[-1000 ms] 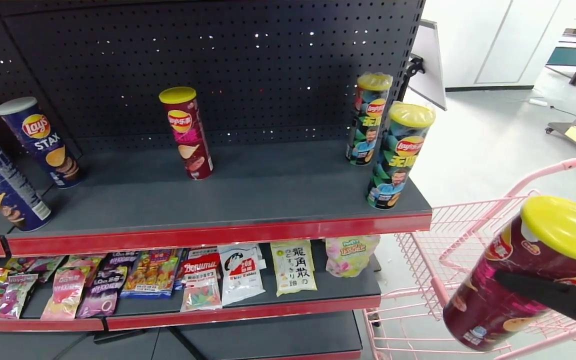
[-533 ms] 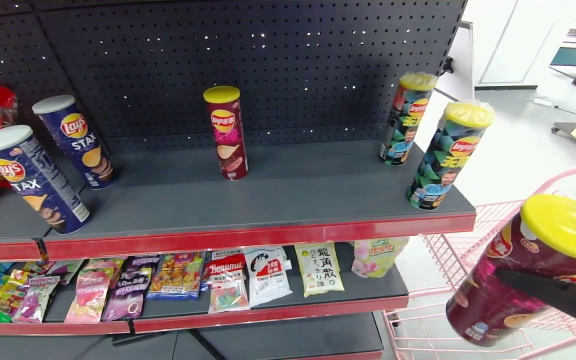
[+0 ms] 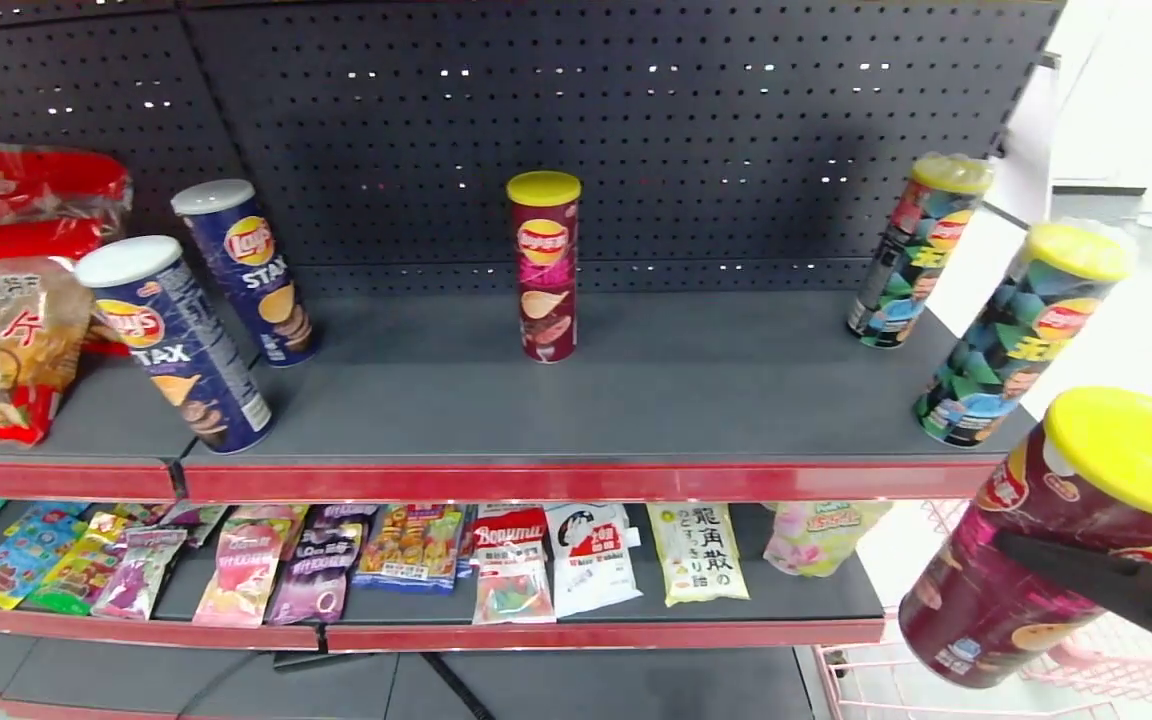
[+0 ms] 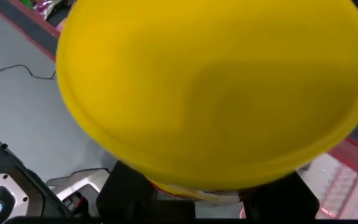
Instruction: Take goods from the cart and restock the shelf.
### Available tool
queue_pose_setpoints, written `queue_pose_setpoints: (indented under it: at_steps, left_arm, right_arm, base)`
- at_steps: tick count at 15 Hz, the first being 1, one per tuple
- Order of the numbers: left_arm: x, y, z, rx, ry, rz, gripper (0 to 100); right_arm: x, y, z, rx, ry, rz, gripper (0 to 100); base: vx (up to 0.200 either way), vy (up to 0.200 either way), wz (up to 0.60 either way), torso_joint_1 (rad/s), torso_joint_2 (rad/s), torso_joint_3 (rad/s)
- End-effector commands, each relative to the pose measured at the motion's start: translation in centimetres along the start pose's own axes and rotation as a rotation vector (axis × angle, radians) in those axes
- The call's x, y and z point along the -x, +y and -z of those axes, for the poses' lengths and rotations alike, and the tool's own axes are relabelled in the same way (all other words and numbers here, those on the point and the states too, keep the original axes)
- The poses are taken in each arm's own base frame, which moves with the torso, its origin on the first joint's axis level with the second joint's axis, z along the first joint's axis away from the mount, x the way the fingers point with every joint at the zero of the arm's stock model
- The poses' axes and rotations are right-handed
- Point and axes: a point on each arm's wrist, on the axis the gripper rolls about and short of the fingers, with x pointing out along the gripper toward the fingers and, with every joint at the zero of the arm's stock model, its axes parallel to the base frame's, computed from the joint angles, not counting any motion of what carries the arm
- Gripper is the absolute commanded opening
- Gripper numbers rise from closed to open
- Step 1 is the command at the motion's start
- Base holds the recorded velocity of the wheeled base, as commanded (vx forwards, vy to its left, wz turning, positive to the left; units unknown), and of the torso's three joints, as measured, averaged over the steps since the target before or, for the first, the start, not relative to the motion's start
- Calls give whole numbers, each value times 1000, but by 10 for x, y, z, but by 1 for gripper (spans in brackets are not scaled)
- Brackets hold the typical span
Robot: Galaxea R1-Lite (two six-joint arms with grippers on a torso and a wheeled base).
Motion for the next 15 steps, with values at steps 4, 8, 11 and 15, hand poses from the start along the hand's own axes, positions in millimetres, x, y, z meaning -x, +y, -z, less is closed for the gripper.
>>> queue_pose_setpoints:
  at_steps: [4, 8, 11, 15]
  left_arm:
    - [0, 0, 0, 0, 0, 1, 100]
    - [0, 0, 0, -3, 0, 1, 100]
    - [0, 0, 0, -2, 0, 1, 100]
    - [0, 0, 0, -2, 0, 1, 100]
  right_arm:
    - [1, 0, 0, 0, -3, 5, 0]
    - [2, 1, 4, -5, -1, 3, 0]
    - [4, 3, 9, 0, -20, 1, 0]
    - [7, 4, 9, -2, -30, 3, 0]
  base:
    - [0, 0, 0, 0, 0, 0]
    - [0, 100, 0, 0, 1, -1]
    - [0, 133, 0, 5, 2, 2]
    - [0, 0, 0, 0, 0, 0]
